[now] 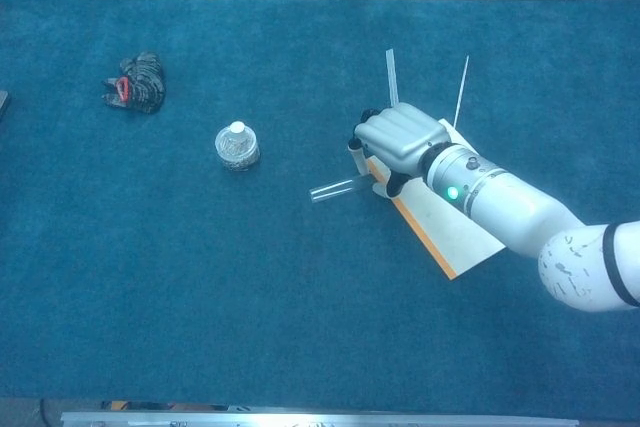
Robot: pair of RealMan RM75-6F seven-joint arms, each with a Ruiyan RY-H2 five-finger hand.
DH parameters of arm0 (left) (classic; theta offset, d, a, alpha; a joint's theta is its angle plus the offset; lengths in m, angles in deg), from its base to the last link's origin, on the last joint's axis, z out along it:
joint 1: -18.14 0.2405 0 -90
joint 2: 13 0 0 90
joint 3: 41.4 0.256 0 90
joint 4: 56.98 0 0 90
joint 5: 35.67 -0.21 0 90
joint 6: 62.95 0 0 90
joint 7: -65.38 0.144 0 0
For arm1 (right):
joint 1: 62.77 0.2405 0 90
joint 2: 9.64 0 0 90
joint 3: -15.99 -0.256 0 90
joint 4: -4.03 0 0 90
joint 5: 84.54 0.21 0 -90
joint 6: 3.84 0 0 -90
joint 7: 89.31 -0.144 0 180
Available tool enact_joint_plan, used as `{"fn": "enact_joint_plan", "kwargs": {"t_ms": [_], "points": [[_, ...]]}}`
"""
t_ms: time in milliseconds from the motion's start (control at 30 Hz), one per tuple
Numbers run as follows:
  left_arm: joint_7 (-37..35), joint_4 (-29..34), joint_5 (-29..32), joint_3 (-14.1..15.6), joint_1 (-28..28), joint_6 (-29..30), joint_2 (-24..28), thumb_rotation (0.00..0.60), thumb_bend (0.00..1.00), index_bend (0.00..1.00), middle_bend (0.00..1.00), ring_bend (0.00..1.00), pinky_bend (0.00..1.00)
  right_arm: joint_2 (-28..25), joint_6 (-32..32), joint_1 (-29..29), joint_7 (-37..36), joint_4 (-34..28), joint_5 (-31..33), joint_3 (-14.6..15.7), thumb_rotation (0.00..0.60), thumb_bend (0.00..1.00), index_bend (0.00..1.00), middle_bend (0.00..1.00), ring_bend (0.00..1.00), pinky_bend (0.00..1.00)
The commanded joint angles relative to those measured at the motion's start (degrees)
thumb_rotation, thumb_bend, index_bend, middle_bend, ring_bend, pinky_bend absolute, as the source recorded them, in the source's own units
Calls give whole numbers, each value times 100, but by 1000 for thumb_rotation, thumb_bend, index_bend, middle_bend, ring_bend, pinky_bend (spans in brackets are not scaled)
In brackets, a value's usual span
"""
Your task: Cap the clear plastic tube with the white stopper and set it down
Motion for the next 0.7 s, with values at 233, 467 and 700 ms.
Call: {"fn": "enact_joint_plan", "kwargs": {"t_ms": [233,467,700], "points": [[-8,18,-7,-22,-23,6,11,600,372,381,351,275,256,-236,92,-43,-178,-226,-38,-76,600,275,543,303,128,238],[62,211,-139,-45,-204,-139,146,600,372,381,352,275,256,-785,270,-217,-598,-706,-228,-178,600,275,558,303,128,238],[139,605,-293,-121,-550,-455,389,600,372,384,352,275,256,-1538,417,-420,-1135,-1201,-449,-354,600,283,573,312,128,238]]}}
